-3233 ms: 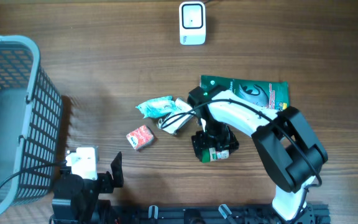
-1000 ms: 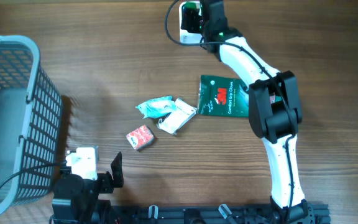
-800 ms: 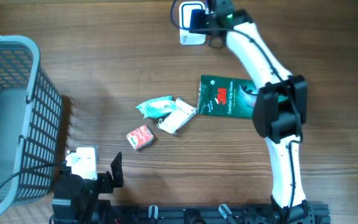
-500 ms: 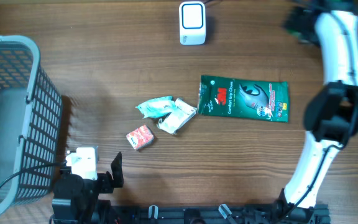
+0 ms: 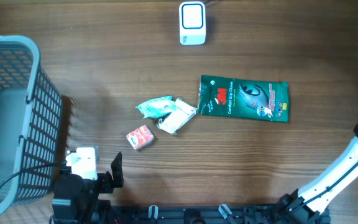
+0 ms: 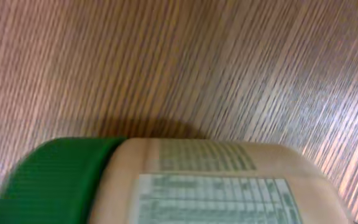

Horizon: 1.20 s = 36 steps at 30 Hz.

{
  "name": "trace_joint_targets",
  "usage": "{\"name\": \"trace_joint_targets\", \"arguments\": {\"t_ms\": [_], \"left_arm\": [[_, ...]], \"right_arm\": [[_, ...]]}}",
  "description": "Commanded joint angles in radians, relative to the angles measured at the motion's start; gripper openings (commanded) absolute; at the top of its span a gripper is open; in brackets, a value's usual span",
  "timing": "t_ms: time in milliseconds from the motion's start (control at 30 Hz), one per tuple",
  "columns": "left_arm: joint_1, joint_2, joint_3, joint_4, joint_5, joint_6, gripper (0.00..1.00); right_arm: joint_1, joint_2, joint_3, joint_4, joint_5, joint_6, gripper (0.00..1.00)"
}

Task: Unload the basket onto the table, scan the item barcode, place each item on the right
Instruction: 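Carry the jar to the right edge of the table and release it, then reach the right gripper to the white Hansaplast packet and grasp it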

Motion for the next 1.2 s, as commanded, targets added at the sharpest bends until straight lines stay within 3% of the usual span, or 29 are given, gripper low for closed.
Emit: {"name": "trace_joint_targets", "arguments": {"t_ms": [0,133,267,367,467,600,767,867,967,1000,1067,1167], "left_arm": [[0.003,-0.002,-0.004,0.004,-0.002,-0.006,1.00],[0.003,-0.002,-0.004,0.004,-0.002,-0.006,1.00],[0.003,-0.002,-0.004,0.004,-0.002,-0.006,1.00],[0.003,-0.002,-0.004,0.004,-0.002,-0.006,1.00],[0.003,-0.002,-0.004,0.004,-0.002,-0.006,1.00],[0.003,-0.002,-0.004,0.005,-0.002,-0.006,1.00],[0.003,-0.002,-0.004,0.004,-0.002,-0.006,1.00],[0.003,-0.002,-0.004,0.005,-0.002,-0.006,1.00],[0.003,-0.002,-0.004,0.004,-0.002,-0.006,1.00],[0.003,-0.002,-0.004,0.004,-0.002,-0.006,1.00],[0.003,-0.002,-0.004,0.004,-0.002,-0.006,1.00],[0.003,-0.002,-0.004,0.005,-0.002,-0.006,1.00]], "right_arm": [[0.001,-0.025,0.040,-0.006,0.013,-0.028,1.00],[0.002,-0.180,0.083,-0.043,-0.006,-0.011,1.00],[0.027,-0.429,0.083,-0.073,-0.175,0.105,1.00],[0.093,-0.570,0.083,-0.236,-0.347,0.173,1.00],[0.176,-0.611,0.083,-0.527,-0.381,0.286,1.00],[0.284,-0.727,0.077,-0.584,-0.431,0.205,1.00],[0.421,-1.104,0.043,-0.583,-0.328,0.088,1.00],[0.498,-1.270,-0.161,-0.575,-0.365,0.047,1.00],[0.616,-1.320,-0.571,-0.423,-0.541,0.051,1.00],[0.655,-1.314,-0.658,-0.366,-0.586,0.067,1.00],[0.887,-1.229,-0.884,-0.174,-0.589,0.225,1.00],[1.155,-1.046,-0.906,-0.087,-0.474,0.351,1.00]]}}
